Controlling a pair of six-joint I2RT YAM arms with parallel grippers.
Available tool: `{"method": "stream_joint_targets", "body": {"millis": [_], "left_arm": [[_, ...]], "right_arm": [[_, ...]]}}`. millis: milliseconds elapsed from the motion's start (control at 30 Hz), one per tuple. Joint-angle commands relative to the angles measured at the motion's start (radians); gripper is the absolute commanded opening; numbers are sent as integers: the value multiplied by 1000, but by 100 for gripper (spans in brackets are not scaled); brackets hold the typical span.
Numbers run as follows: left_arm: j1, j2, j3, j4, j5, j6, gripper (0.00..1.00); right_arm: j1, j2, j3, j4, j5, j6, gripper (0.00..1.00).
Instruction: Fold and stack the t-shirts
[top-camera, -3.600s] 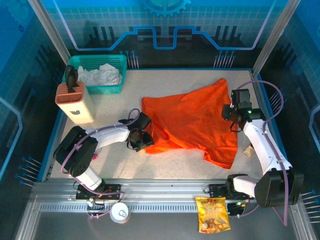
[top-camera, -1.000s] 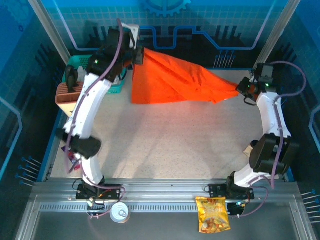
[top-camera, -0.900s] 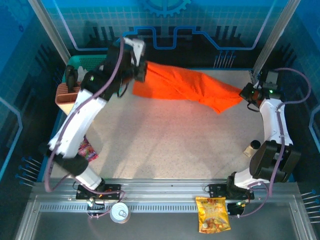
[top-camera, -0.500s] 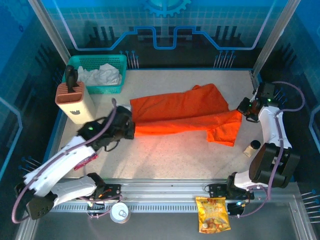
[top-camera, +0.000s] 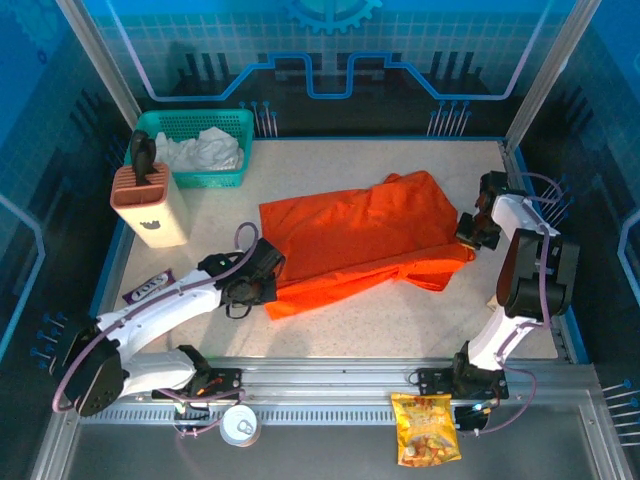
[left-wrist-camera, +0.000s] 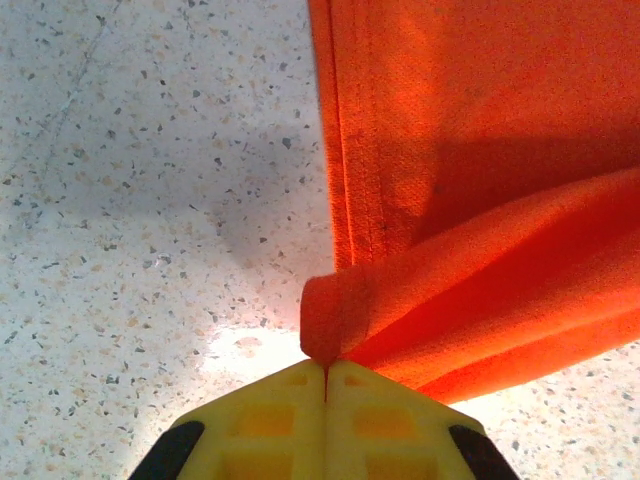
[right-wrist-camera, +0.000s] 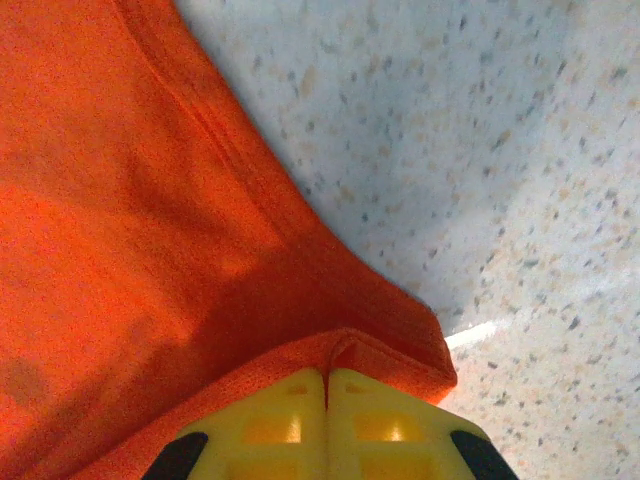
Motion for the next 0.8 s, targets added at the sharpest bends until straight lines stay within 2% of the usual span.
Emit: {"method": "stream_joint_targets", "body": {"millis": [0,67,100,167,233,300,367,467,600,767], "left_arm": [[-5,-61,48,-50,-5,-2,0],[-4,-65,62,-56,-26,10,0],[-3,-56,66,-52,-37,16,0],[-3,-23,72,-35,-49,27,0],[-3,24,73,0,-48,36,0],[-4,64,68,40,-47,43,0],[-4,98,65,66,-54,44,0],[-4,132,71,90,-82,48,0],[1,163,99,91,-145,56,0],[56,224,150,116,-183,102,0]], "right_arm": [[10,-2,95,-16,39,25,0],[24,18,140,-31,48,29,4],[33,37,165,-40,55,30,11],[45,79,208,-59,55,27,38],[69,96,229,-86,60,16,57],[100,58,200,-87,90,14,69],[126,-4,147,-90,102,25,77],[173,-134,3,-81,109,70,78],[227,-282,-199,-51,102,144,60],[230,-306,-305,-35,97,186,54]]}}
